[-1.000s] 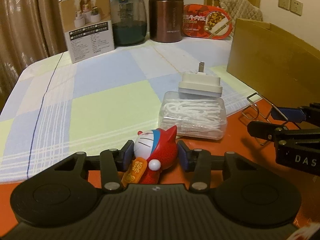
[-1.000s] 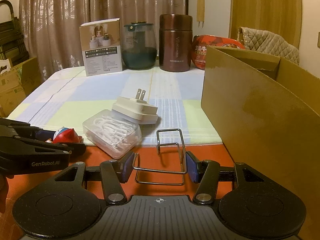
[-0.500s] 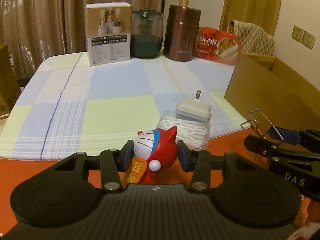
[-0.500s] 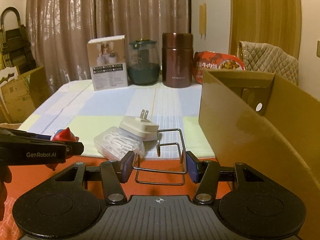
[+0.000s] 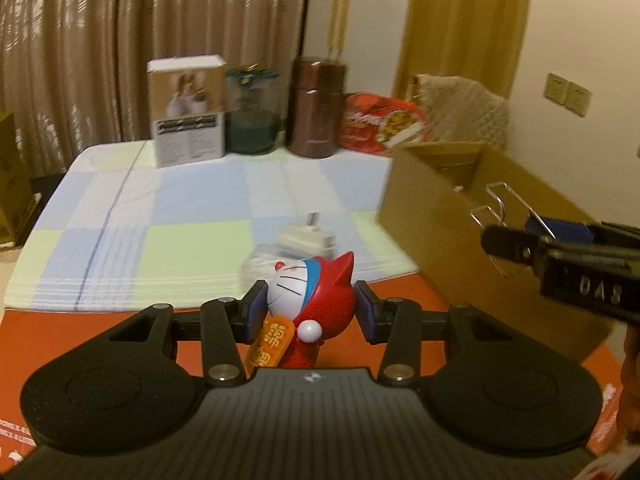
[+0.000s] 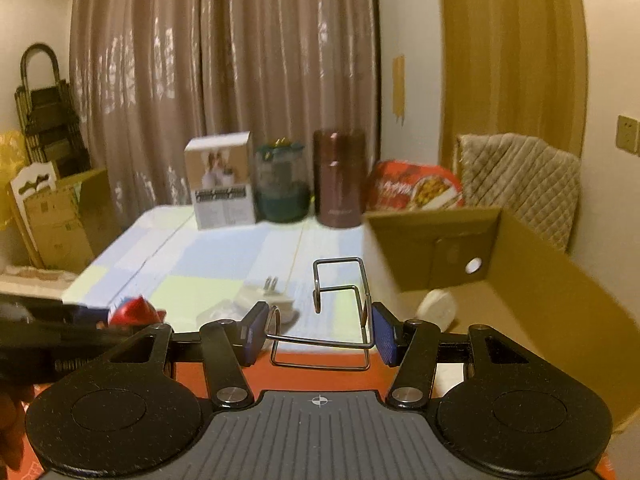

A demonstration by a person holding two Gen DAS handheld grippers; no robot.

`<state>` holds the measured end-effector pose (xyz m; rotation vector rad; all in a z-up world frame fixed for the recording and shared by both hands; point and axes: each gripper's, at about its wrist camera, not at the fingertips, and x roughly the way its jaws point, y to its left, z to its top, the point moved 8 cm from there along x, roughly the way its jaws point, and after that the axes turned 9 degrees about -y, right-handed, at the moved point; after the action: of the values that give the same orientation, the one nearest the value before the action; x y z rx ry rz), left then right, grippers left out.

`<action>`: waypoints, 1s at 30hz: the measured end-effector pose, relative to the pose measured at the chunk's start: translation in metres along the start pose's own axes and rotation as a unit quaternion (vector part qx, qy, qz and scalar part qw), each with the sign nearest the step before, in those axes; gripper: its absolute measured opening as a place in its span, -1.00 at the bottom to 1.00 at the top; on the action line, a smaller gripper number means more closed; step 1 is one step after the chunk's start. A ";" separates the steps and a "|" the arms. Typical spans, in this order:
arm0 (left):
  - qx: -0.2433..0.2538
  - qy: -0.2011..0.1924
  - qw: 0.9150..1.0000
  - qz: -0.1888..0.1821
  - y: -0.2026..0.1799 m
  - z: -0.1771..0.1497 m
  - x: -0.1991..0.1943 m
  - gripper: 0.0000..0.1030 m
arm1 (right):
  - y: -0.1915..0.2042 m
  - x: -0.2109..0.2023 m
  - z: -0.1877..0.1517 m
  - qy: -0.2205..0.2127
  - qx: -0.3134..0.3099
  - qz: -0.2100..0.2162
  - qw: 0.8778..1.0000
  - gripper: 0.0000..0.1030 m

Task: Organize rigid objects
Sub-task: 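Carry the red figure and wire rack up over the cardboard box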

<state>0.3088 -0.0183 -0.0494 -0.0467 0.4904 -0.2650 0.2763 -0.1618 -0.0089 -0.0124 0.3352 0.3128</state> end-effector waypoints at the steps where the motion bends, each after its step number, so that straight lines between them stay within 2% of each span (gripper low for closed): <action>1: 0.001 -0.002 1.000 -0.006 -0.009 0.003 -0.002 -0.21 | -0.006 -0.005 0.006 -0.002 0.000 -0.001 1.000 -0.01; 8: 0.022 -0.024 0.998 -0.054 -0.085 0.036 -0.011 -0.21 | -0.075 -0.036 0.050 -0.007 0.016 -0.013 1.000 -0.01; 13: 0.042 -0.033 0.995 -0.086 -0.139 0.056 -0.004 -0.21 | -0.129 -0.046 0.064 0.005 0.013 -0.029 0.999 -0.01; 21: 0.070 -0.011 0.990 -0.125 -0.208 0.066 0.034 -0.21 | -0.186 -0.042 0.050 0.039 0.028 -0.032 0.998 -0.01; 30: 0.063 0.037 0.989 -0.132 -0.229 0.054 0.092 -0.21 | -0.208 -0.025 0.017 0.084 0.030 -0.004 0.996 -0.01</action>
<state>0.3571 -0.2640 -0.0190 0.0209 0.5401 -0.5581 0.3230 -0.3661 0.0071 0.0200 0.5119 0.2948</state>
